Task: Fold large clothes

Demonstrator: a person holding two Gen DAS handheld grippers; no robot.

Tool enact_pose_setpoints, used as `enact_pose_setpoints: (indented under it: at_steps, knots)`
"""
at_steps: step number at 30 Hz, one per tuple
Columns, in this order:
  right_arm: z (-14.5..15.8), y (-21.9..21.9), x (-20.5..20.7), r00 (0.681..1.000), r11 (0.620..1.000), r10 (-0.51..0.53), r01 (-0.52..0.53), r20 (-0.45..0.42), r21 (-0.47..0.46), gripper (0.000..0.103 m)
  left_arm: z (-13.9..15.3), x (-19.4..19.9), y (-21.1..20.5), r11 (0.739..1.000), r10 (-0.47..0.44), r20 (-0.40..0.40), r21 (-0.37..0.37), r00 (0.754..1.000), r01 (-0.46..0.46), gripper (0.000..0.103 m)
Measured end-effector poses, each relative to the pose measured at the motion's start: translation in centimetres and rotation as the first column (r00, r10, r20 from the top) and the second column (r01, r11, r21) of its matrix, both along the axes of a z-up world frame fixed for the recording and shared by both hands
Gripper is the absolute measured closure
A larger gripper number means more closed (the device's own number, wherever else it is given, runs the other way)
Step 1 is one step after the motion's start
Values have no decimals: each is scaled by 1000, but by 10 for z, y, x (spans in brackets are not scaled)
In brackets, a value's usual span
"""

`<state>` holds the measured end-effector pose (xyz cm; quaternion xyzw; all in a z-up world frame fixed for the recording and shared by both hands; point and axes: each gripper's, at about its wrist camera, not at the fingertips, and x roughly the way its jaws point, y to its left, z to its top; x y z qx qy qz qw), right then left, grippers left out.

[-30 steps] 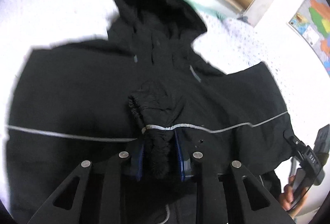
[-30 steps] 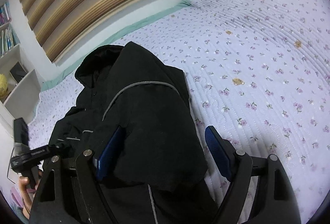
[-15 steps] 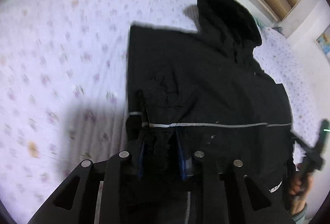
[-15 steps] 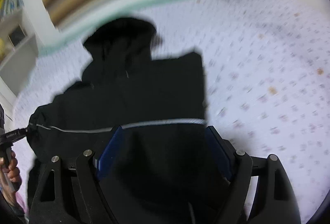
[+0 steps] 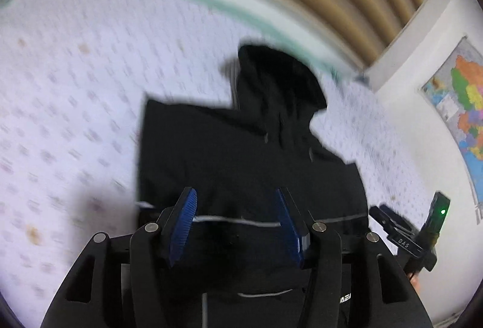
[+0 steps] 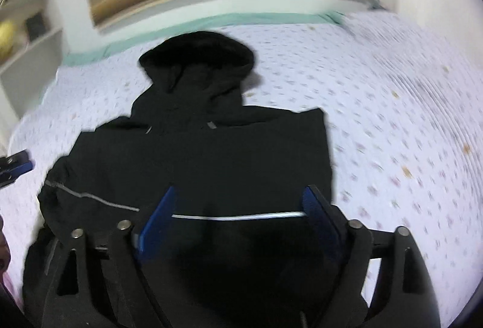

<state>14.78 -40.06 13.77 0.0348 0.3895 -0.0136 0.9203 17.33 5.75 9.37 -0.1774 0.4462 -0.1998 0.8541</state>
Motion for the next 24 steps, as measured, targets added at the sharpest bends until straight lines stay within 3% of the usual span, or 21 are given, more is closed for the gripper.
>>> enact_pose_setpoints:
  at_steps: [3, 5, 8, 12, 19, 22, 24]
  knots:
    - [-38, 14, 17, 997, 994, 23, -30, -71, -104, 15, -55, 14, -19, 994, 2, -88, 105, 996, 7, 50]
    - [-72, 15, 20, 995, 987, 52, -64, -84, -145, 15, -67, 11, -23, 991, 0, -66, 132, 998, 8, 49]
    - [-79, 12, 8, 997, 987, 71, -71, -4, -144, 12, -66, 8, -29, 987, 36, -51, 161, 998, -27, 49]
    - [-80, 12, 7, 998, 987, 59, -59, -2, -150, 11, -62, 6, -41, 973, 43, -8, 226, 999, -40, 49]
    - [-75, 13, -4, 999, 989, 48, -50, -17, -141, 11, -57, -2, -31, 977, -9, 19, 215, 1000, 5, 49]
    - [-67, 18, -9, 1000, 987, 29, -28, 6, -156, 13, -42, 5, -35, 966, -35, -23, 255, 999, 40, 49]
    - [-42, 22, -11, 997, 981, 53, -40, 60, -191, 22, -10, 13, -39, 965, -75, -16, 250, 997, 77, 49]
